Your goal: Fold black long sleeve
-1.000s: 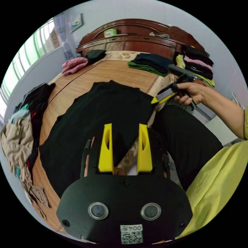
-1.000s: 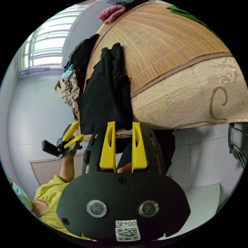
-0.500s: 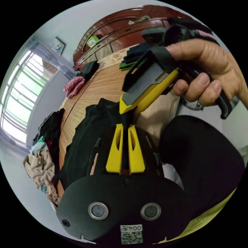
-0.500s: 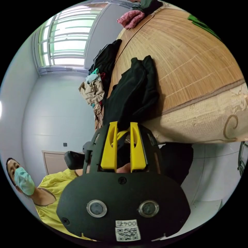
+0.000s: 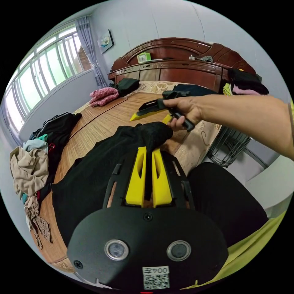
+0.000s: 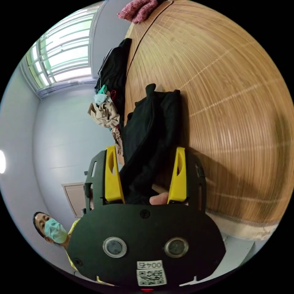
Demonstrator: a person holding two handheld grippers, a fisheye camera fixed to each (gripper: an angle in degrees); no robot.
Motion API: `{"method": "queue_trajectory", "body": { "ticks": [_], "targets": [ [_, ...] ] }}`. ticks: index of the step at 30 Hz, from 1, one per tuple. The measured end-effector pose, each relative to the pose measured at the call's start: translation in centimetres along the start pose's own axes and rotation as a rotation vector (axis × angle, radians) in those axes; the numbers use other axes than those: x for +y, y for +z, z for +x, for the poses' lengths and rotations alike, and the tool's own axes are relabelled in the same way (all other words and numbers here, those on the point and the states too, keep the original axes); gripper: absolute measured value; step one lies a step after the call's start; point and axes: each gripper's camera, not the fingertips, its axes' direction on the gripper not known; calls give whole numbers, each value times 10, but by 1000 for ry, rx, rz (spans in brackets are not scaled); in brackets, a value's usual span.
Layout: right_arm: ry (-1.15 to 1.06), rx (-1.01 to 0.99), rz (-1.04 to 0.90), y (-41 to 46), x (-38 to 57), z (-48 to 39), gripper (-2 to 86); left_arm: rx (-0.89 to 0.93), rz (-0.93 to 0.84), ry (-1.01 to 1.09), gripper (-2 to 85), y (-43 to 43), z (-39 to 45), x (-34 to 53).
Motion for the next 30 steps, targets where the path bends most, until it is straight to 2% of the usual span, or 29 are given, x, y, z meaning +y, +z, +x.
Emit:
{"method": "queue_trajectory", "body": {
  "ticks": [2, 4, 7, 17, 25, 30],
  "targets": [
    [-4, 53, -49, 13, -17, -10, 194, 8, 2, -14, 19, -1, -4, 5],
    [-39, 103, -142, 33, -32, -25, 108, 14, 7, -24, 19, -3, -8, 10],
    [-82, 136, -100, 39, -35, -49, 69, 18, 20, -42, 19, -8, -18, 20],
    [-145, 51, 48, 73, -9, -175, 61, 64, 157, -281, 14, -78, -106, 86],
    [-243, 56, 59, 181, 6, -303, 58, 83, 230, -491, 13, -136, -200, 174],
    [-249, 97, 49, 263, 11, -353, 57, 118, 270, -695, 13, -154, -272, 251]
  ]
}}
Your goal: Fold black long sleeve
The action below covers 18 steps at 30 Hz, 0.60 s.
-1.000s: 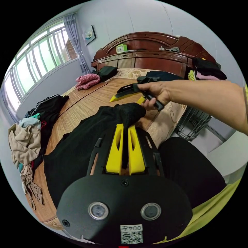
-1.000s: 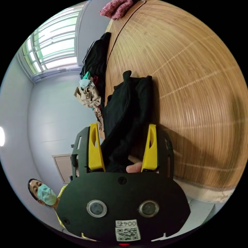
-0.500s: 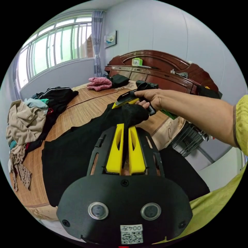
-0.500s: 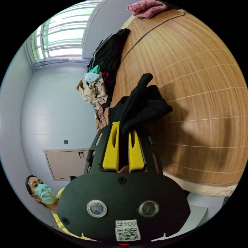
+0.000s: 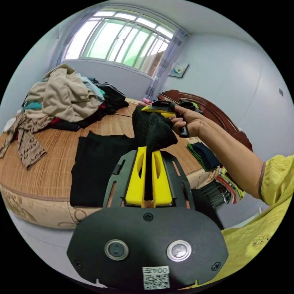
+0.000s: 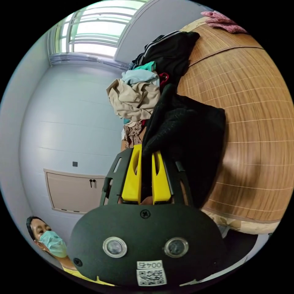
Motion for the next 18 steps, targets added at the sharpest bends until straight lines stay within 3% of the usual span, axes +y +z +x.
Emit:
{"method": "queue_trajectory", "body": {
  "ticks": [9, 18],
  "targets": [
    [41, 144, -14, 144, 11, -58, 56, 120, 40, -394, 11, -20, -155, 42],
    [3, 297, 0, 238, 41, -96, 62, 219, 58, -684, 16, -15, -250, 75]
  ]
}}
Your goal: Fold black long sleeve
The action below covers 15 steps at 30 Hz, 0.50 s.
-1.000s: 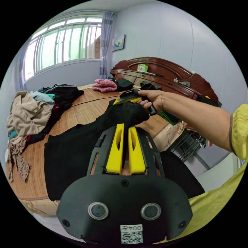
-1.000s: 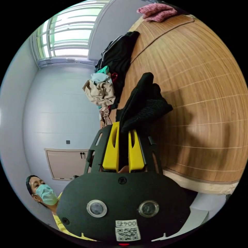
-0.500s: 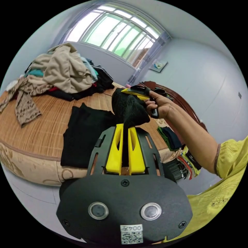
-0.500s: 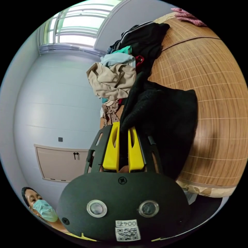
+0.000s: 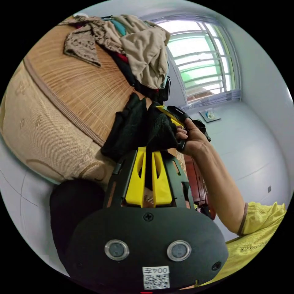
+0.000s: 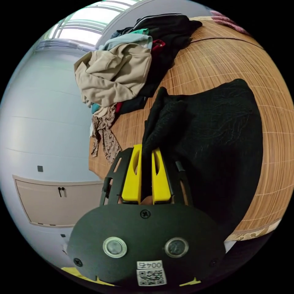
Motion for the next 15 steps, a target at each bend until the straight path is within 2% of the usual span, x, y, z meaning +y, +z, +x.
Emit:
{"method": "queue_trajectory", "body": {
  "ticks": [3, 8, 15],
  "targets": [
    [-71, 58, -40, 19, 10, -27, 83, 35, -10, -84, 20, -4, -19, -7],
    [-212, 40, -19, 16, 32, -76, 110, 84, -6, -156, 29, -13, -37, -17],
    [-473, 103, 99, -63, 121, -110, 95, 127, -7, -186, 34, -23, -44, -37]
  ]
}}
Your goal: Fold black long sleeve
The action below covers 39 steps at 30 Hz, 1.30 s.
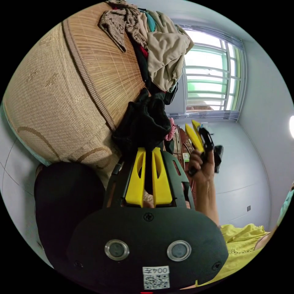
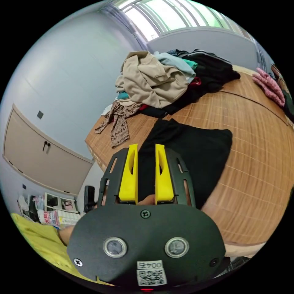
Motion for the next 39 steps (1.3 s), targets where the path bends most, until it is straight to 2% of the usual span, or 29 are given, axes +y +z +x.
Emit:
{"method": "queue_trajectory", "body": {
  "ticks": [4, 10, 18, 22, 27, 31, 36, 39],
  "targets": [
    [-85, 100, -9, -31, 88, -23, 99, 10, 8, -22, 35, -4, 1, -7],
    [-207, 345, -84, -11, 188, -75, 113, -3, 17, -44, 36, -6, 11, -15],
    [-459, 596, -131, 34, 223, -149, 118, -43, 8, -35, 35, -4, 33, -22],
    [-550, 741, -149, 45, 228, -169, 51, -58, 11, -40, 36, -1, 37, -20],
    [-502, 731, -22, 8, 232, -176, 45, -111, -22, 11, 40, 5, 54, -10],
    [-457, 716, -190, 32, 243, -155, 46, -116, -74, 10, 48, 15, 49, 0],
    [-376, 683, -171, 25, 245, -150, 51, -39, -80, 8, 72, 4, 51, 17],
    [-349, 633, -170, 10, 246, -145, 54, -94, -57, 54, 70, -16, 69, 27]
  ]
}}
